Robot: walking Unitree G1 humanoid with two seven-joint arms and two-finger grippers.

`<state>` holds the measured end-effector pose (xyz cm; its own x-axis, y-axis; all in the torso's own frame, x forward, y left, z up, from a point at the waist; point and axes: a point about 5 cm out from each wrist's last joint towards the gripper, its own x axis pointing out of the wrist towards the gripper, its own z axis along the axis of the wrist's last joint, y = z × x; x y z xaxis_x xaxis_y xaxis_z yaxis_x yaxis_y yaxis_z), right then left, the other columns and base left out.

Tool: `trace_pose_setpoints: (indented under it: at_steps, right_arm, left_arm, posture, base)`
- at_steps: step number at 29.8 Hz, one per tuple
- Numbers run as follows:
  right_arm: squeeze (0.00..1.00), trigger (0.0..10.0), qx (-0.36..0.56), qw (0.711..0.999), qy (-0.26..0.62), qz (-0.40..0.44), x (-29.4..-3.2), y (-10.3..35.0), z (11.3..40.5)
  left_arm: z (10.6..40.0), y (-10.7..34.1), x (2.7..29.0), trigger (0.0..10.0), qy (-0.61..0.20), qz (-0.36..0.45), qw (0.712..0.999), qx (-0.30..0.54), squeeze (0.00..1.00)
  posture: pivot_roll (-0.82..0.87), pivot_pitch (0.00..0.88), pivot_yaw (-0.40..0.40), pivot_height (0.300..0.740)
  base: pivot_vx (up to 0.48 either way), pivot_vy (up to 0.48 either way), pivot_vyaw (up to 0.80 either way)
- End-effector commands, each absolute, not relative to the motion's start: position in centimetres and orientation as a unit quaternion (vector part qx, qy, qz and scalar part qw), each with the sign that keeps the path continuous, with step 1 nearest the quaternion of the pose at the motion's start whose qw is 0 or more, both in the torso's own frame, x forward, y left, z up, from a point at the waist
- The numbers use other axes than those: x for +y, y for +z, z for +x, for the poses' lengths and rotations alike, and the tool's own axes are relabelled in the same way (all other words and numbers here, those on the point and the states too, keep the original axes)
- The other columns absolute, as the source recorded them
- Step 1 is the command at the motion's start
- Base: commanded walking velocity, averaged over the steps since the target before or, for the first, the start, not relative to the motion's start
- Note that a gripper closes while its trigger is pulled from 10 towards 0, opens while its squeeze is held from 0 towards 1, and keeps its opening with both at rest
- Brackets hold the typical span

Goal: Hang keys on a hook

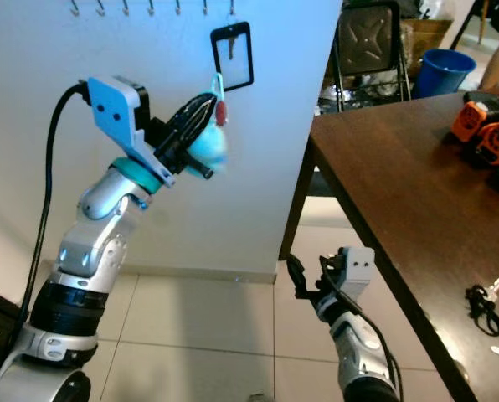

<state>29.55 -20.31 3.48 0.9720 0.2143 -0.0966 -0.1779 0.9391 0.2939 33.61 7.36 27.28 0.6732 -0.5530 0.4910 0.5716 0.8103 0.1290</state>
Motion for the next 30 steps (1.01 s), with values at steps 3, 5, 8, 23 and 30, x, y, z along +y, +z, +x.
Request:
trace_pose_setpoints:
  at_steps: [3,5,8,23,30]
  right_arm:
    - [0.0,10.0,0.073,0.98,0.116,0.145,-19.6,3.2,29.5]
    - [0.0,10.0,0.073,0.98,0.118,0.145,-19.5,3.2,29.5]
    - [0.0,10.0,0.073,0.98,0.12,0.144,-19.4,3.3,29.6]
    - [0.0,10.0,0.077,0.976,0.135,0.152,-18.5,3.0,29.4]
    - [0.0,10.0,0.088,0.974,0.14,0.153,-18.3,2.9,29.5]
  left_arm:
    - [33.5,27.4,7.5,10.0,-0.306,-0.006,0.912,-0.273,0.0]
    - [33.5,27.5,7.5,10.0,-0.307,-0.003,0.911,-0.274,0.0]
    - [33.4,27.5,7.4,10.0,-0.309,-0.001,0.91,-0.277,0.0]
    - [32.2,27.7,6.5,10.0,-0.356,-0.002,0.886,-0.296,0.0]
    - [31.5,27.7,5.9,10.0,-0.386,0.004,0.873,-0.299,0.0]
  posture:
    - [-0.11,0.043,0.072,0.74]
    - [-0.11,0.043,0.072,0.74]
    - [-0.11,0.044,0.073,0.74]
    - [-0.1,0.062,0.071,0.74]
    - [-0.1,0.064,0.073,0.74]
  base:
    - [0.364,0.0,0.0]
    - [0.364,0.0,0.0]
    - [0.359,0.0,0.0]
    - [0.319,0.0,0.0]
    - [0.0,0.0,-0.55]
